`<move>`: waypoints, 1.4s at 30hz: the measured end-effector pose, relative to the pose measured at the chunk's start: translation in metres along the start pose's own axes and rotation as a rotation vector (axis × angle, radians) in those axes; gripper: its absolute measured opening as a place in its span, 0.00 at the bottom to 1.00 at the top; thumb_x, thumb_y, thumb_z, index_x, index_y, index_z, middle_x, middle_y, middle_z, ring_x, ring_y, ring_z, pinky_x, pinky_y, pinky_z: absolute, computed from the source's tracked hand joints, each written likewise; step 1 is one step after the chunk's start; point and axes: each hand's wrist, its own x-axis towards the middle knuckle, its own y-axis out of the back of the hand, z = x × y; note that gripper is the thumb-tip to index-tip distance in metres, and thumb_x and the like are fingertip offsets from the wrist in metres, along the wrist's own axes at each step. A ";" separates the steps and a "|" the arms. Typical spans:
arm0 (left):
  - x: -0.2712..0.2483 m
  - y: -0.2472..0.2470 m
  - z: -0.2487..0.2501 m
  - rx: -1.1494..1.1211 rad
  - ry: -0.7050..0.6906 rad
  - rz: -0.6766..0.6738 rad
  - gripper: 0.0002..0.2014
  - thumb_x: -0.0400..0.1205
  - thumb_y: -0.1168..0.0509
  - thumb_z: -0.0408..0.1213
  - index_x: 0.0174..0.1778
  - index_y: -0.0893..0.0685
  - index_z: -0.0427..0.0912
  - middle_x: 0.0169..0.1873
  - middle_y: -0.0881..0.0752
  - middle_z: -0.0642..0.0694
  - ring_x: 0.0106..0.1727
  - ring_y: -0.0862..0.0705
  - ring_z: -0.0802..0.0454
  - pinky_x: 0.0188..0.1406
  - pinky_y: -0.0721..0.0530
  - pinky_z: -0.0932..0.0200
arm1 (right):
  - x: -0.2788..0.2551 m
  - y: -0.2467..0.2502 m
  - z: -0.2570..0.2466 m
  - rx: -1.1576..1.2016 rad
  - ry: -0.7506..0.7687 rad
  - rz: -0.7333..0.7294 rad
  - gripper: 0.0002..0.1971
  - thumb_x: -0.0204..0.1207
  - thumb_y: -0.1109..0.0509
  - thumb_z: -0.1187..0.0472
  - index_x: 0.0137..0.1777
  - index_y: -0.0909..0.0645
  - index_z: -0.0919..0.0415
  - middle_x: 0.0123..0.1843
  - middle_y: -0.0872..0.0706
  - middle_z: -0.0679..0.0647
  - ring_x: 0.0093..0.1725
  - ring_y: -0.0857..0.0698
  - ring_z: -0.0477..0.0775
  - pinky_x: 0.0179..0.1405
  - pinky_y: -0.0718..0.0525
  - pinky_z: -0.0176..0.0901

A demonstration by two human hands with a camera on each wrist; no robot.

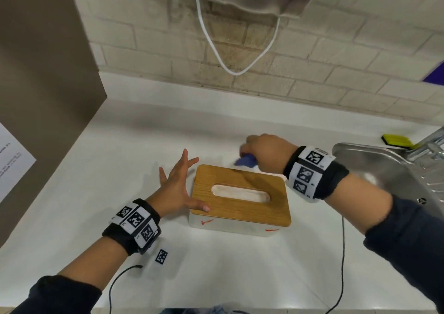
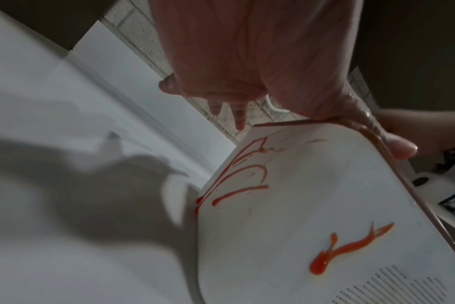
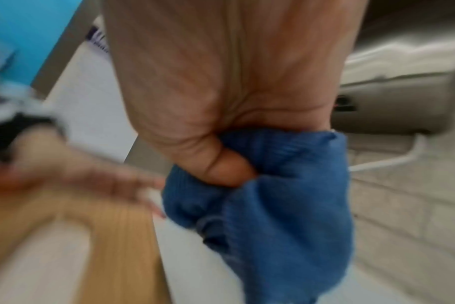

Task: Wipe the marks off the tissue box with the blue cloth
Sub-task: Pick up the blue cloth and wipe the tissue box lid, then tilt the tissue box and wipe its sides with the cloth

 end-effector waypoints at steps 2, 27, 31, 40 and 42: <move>-0.001 0.000 0.000 0.005 0.021 0.010 0.76 0.41 0.33 0.78 0.72 0.77 0.55 0.72 0.44 0.66 0.76 0.54 0.63 0.72 0.76 0.35 | -0.003 0.001 -0.012 0.523 0.028 0.171 0.15 0.73 0.35 0.70 0.57 0.30 0.58 0.46 0.21 0.59 0.37 0.18 0.59 0.32 0.20 0.46; -0.013 -0.010 0.005 -0.011 0.233 0.209 0.77 0.46 0.26 0.66 0.75 0.76 0.45 0.82 0.48 0.48 0.82 0.52 0.48 0.73 0.72 0.33 | 0.063 -0.049 -0.055 0.172 0.335 0.060 0.19 0.71 0.33 0.68 0.57 0.18 0.46 0.57 0.17 0.54 0.47 0.29 0.57 0.50 0.23 0.53; -0.010 -0.015 0.009 0.003 0.238 0.211 0.76 0.47 0.27 0.68 0.75 0.76 0.45 0.82 0.49 0.48 0.82 0.53 0.49 0.73 0.72 0.31 | 0.069 -0.034 -0.026 -0.042 0.148 -0.020 0.15 0.77 0.38 0.66 0.60 0.19 0.53 0.59 0.20 0.59 0.57 0.26 0.64 0.46 0.30 0.47; -0.006 -0.010 0.035 0.411 -0.271 0.080 0.41 0.66 0.27 0.54 0.74 0.35 0.54 0.78 0.38 0.46 0.80 0.47 0.45 0.79 0.57 0.34 | -0.047 -0.009 0.019 0.867 -0.299 0.338 0.14 0.69 0.35 0.72 0.49 0.18 0.54 0.40 0.13 0.54 0.36 0.14 0.52 0.31 0.16 0.40; -0.009 -0.024 0.052 0.412 -0.409 -0.061 0.28 0.69 0.35 0.56 0.66 0.24 0.54 0.70 0.27 0.48 0.72 0.34 0.47 0.74 0.35 0.40 | -0.085 -0.024 0.026 1.144 -0.387 0.485 0.15 0.67 0.37 0.75 0.50 0.20 0.58 0.38 0.15 0.54 0.33 0.16 0.48 0.30 0.18 0.35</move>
